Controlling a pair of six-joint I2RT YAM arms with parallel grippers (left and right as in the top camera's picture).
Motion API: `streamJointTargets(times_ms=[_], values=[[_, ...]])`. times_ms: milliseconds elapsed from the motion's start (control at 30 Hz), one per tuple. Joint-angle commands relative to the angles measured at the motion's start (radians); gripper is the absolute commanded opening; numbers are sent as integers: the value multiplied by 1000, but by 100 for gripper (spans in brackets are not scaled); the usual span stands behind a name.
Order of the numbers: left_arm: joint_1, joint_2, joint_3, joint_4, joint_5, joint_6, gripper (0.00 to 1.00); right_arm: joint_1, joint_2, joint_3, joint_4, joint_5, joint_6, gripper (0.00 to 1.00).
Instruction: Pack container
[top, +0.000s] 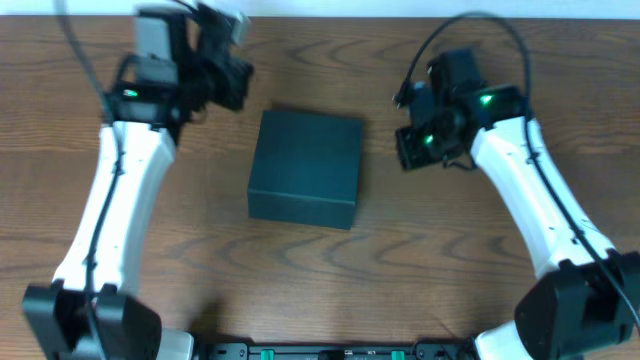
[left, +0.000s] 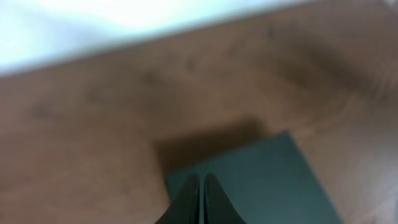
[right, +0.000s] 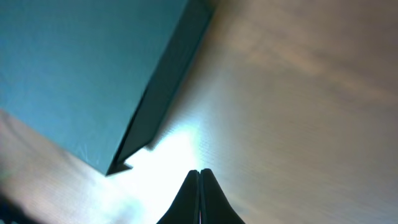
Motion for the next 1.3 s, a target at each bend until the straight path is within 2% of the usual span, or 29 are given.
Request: streamJointTargets(times_ms=[0, 200, 367, 533, 733, 900, 1100, 1267], values=[[-29, 34, -55, 15, -4, 14, 6, 53, -8, -93, 50, -117, 101, 2], [-35, 146, -56, -57, 185, 40, 6, 203, -8, -224, 174, -137, 217, 2], [-35, 180, -56, -130, 196, 138, 6, 309, -8, -285, 215, -128, 285, 2], [-35, 204, -57, -154, 194, 150, 6, 388, -8, -365, 359, -65, 396, 2], [-35, 207, -62, -154, 165, 153, 6, 396, -7, -423, 408, 146, 554, 2], [-40, 207, -106, -116, 163, 152, 6, 395, -6, -444, 472, 257, 571, 2], [-86, 207, -129, -94, 162, 149, 6, 378, -6, -444, 519, 258, 571, 2], [-127, 214, -129, -96, 154, 149, 6, 377, -6, -444, 508, 179, 566, 2]])
